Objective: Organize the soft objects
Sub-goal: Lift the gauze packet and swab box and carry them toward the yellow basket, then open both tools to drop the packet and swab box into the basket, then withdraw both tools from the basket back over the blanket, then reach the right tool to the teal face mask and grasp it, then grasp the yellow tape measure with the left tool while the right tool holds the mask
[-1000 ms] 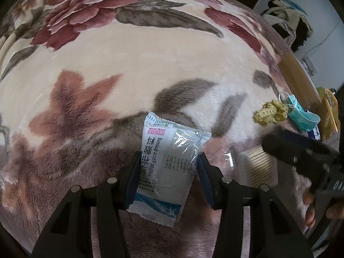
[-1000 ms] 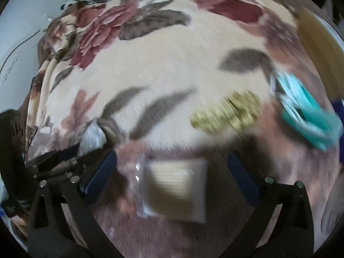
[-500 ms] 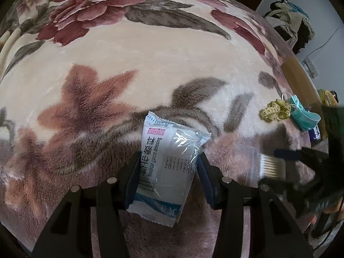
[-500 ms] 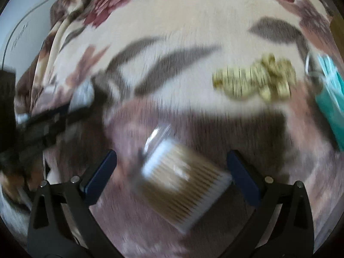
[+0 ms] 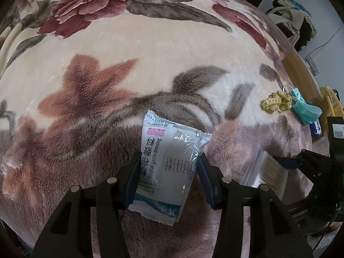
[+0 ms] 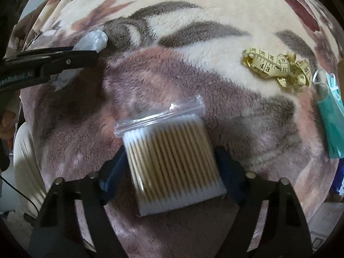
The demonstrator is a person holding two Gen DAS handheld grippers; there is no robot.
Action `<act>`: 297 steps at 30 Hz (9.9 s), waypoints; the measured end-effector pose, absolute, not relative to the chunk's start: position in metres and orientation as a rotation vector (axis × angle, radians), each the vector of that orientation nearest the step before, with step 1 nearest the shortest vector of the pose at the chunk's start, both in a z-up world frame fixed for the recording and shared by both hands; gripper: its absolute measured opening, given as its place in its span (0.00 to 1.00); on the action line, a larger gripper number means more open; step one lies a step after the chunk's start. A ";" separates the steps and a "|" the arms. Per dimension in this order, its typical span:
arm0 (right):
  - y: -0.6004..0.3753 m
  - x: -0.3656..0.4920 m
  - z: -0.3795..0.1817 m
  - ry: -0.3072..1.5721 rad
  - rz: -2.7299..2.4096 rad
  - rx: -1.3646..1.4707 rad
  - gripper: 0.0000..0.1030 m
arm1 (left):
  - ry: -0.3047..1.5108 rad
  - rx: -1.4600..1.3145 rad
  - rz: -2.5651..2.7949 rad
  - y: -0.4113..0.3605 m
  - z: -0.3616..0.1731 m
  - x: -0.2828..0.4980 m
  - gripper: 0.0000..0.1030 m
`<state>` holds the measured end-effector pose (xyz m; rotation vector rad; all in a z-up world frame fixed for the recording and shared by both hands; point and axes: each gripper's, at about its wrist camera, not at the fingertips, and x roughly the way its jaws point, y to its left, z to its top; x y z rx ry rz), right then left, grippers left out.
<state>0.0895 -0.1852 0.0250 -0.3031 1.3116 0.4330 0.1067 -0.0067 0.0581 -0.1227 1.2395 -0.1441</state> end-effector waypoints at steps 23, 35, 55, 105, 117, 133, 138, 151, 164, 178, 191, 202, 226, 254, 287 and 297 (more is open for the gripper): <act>-0.225 0.063 0.079 1.099 0.030 0.085 0.73 | 1.203 -0.095 -0.126 -0.041 0.092 0.087 0.50; -0.249 0.046 0.111 1.048 0.029 0.090 0.73 | 1.173 -0.071 -0.153 -0.066 0.114 0.077 0.50; -0.280 0.026 0.150 0.972 0.025 0.109 0.73 | 1.138 -0.056 -0.220 -0.113 0.144 0.076 0.50; -0.558 -0.023 0.259 0.713 -0.379 0.328 0.73 | 0.995 0.069 -0.739 -0.452 0.260 0.118 0.51; -0.641 -0.013 0.239 0.679 -0.403 0.549 0.78 | 1.045 0.074 -0.865 -0.537 0.228 0.126 0.86; -0.616 -0.025 0.235 0.734 -0.395 0.477 1.00 | 0.997 0.140 -0.704 -0.486 0.233 0.122 0.99; -0.600 -0.029 0.236 0.757 -0.384 0.445 1.00 | 1.010 0.132 -0.683 -0.467 0.232 0.116 0.99; -0.565 -0.030 0.238 0.799 -0.399 0.370 1.00 | 1.034 0.116 -0.639 -0.425 0.228 0.108 0.99; -0.542 -0.025 0.232 0.894 -0.424 0.277 1.00 | 1.094 0.160 -0.611 -0.413 0.212 0.108 0.99; -0.479 -0.011 0.254 0.855 -0.369 0.188 1.00 | 1.081 0.108 -0.580 -0.355 0.218 0.113 0.99; -0.394 -0.003 0.240 0.869 -0.265 0.122 1.00 | 1.060 0.060 -0.526 -0.271 0.215 0.099 0.99; -0.350 -0.005 0.208 0.909 -0.218 0.125 1.00 | 1.101 0.030 -0.458 -0.211 0.175 0.090 0.99; -0.321 -0.003 0.138 1.002 -0.195 0.173 1.00 | 1.153 -0.004 -0.413 -0.156 0.120 0.078 0.99; -0.324 0.023 0.089 1.071 -0.225 0.171 1.00 | 1.190 0.006 -0.389 -0.140 0.079 0.095 0.99; -0.328 0.153 0.084 1.062 -0.135 0.020 0.84 | 1.213 0.013 -0.372 -0.135 0.066 0.157 0.99; -0.336 0.119 0.079 1.055 -0.056 0.113 0.37 | 1.180 0.023 -0.387 -0.151 0.068 0.169 0.97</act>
